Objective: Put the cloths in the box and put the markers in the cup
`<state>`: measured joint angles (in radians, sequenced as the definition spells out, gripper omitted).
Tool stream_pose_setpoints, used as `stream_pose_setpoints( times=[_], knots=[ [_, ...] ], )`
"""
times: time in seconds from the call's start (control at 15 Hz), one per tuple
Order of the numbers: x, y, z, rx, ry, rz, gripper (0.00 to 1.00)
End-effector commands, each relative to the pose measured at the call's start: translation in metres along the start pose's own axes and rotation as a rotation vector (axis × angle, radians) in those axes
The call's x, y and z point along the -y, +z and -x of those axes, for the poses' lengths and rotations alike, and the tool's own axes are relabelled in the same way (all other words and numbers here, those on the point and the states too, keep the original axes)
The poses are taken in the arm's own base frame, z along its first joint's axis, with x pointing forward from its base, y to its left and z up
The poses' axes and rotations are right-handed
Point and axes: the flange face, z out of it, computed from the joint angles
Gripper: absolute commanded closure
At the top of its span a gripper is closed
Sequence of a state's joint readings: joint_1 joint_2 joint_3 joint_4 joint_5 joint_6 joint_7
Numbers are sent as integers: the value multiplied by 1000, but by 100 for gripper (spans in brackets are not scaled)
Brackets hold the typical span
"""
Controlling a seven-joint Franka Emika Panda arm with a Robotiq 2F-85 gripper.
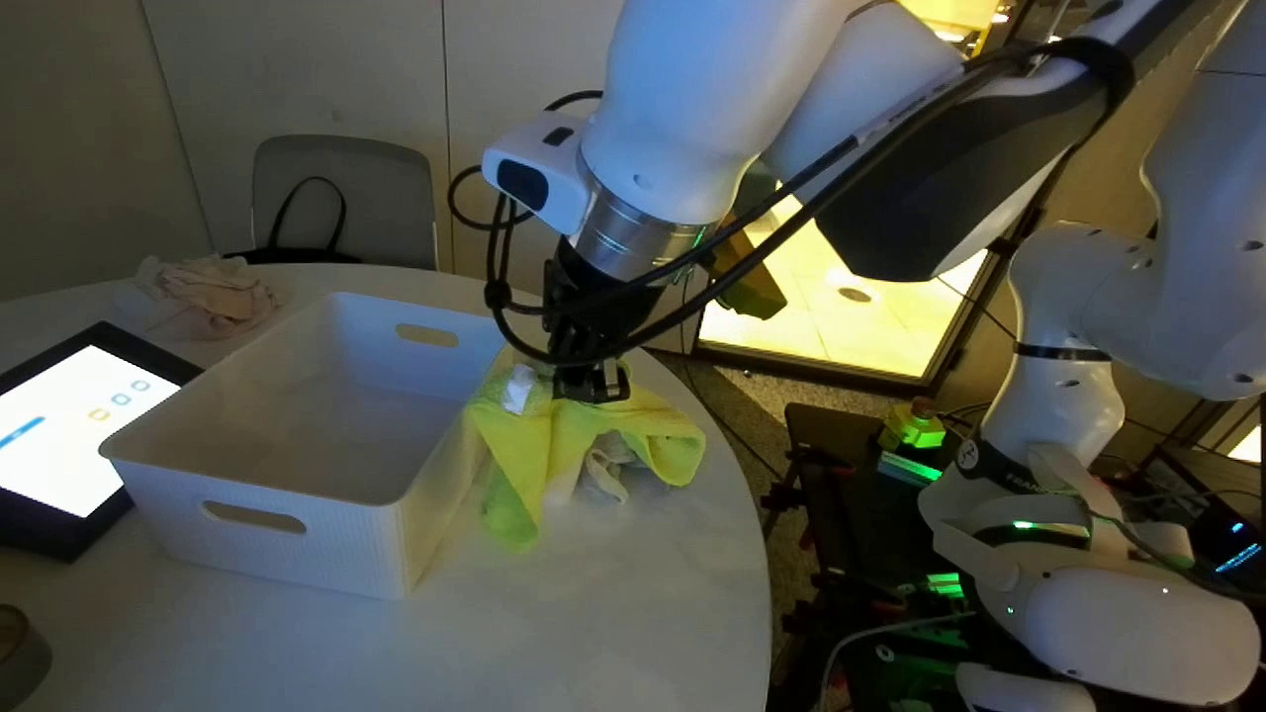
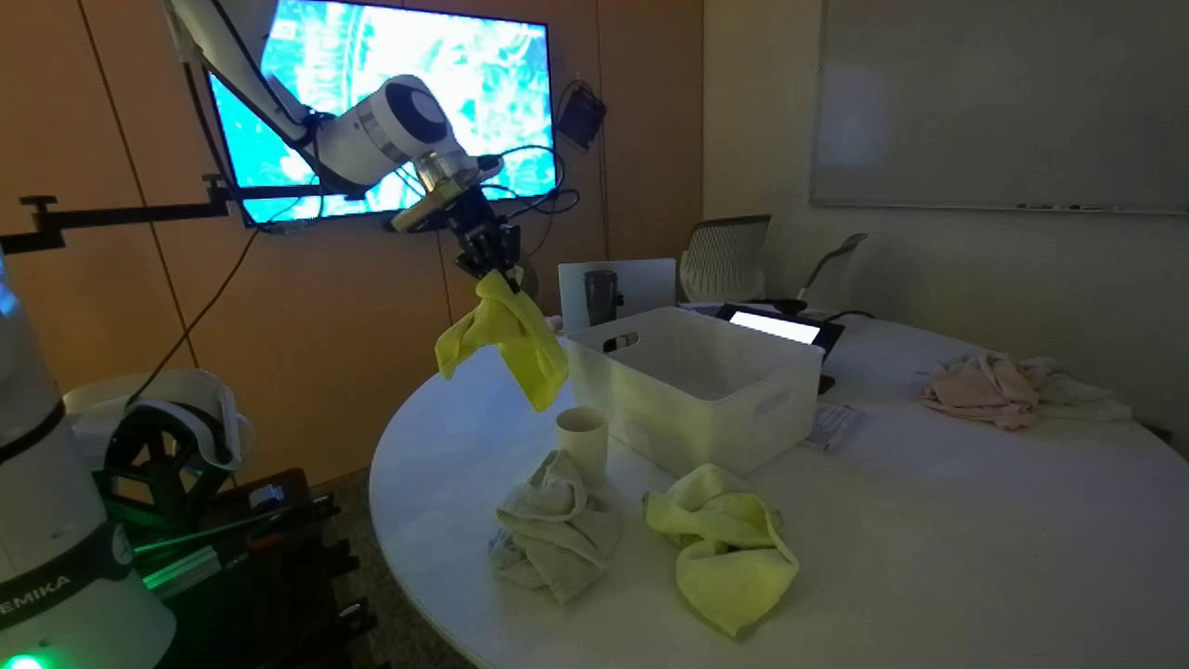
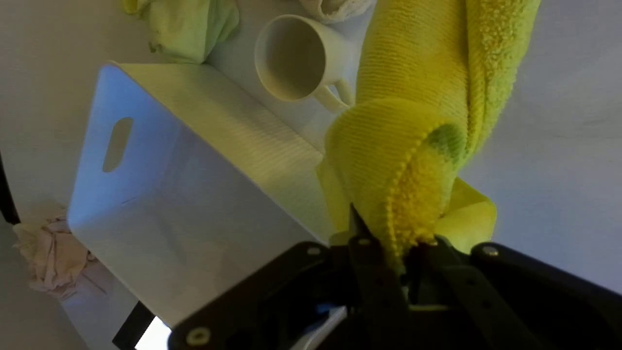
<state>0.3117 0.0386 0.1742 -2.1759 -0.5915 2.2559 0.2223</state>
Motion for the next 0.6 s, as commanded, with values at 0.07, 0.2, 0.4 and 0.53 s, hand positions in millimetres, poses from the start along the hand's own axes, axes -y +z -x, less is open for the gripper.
stream_pose_setpoints(
  times=[0.07,0.2,0.4,0.53],
  knots=[
    [-7,-7,-6,32,-20,-35,49],
    [-8,-8,-5,42,-32,-33,33],
    [-8,-8,-4,49,-50,-37,11],
    [-6,-2,-4,62,-65,-44,0]
  ],
)
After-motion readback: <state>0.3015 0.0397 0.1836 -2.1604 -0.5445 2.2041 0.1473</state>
